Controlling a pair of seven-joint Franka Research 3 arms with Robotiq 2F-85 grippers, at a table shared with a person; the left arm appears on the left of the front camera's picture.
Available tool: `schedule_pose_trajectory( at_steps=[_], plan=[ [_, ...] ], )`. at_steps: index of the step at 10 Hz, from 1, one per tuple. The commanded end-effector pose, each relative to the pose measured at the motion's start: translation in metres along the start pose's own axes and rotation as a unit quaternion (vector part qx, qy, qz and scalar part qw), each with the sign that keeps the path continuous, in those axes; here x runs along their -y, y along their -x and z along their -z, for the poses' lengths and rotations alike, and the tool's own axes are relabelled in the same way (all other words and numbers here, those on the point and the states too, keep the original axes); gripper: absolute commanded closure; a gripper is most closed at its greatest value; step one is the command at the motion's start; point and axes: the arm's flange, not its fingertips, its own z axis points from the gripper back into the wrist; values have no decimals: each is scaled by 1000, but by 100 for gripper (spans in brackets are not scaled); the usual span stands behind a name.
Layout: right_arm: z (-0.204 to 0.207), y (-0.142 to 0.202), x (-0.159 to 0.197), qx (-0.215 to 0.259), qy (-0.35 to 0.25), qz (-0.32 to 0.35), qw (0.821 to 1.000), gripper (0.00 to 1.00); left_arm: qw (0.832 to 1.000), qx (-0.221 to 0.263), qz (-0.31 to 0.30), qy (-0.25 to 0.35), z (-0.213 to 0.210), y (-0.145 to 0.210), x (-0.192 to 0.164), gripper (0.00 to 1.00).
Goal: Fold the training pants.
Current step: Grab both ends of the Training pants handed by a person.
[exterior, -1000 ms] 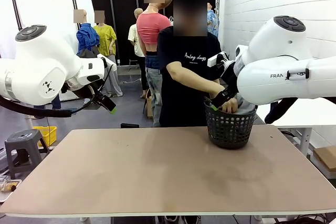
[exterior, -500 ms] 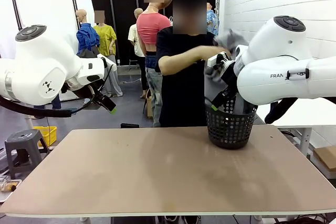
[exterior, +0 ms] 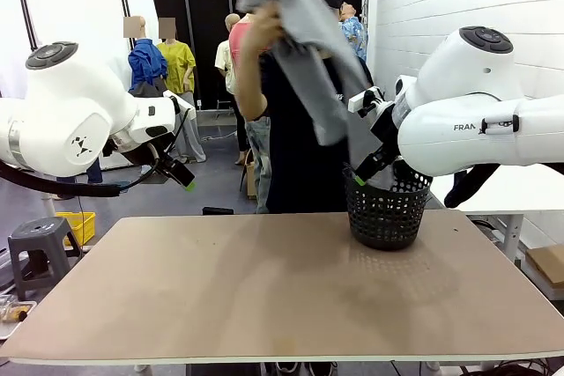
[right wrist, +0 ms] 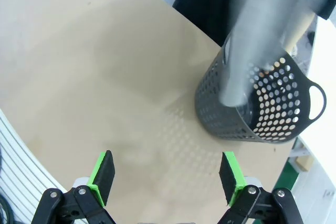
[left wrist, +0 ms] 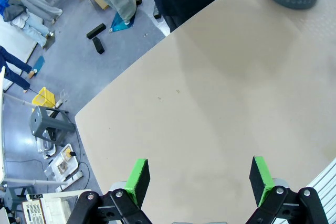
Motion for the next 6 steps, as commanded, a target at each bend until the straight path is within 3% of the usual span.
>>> schedule_pose_trajectory(
  at_steps=[1, 6],
  plan=[
    [2, 0, 0, -3, -2, -1, 1000, 0, 1000, 2, 0, -3, -2, -1, -1, 0],
    [2, 0, 0, -3, -2, -1, 1000, 0, 1000, 2, 0, -3, -2, -1, -1, 0]
  ],
)
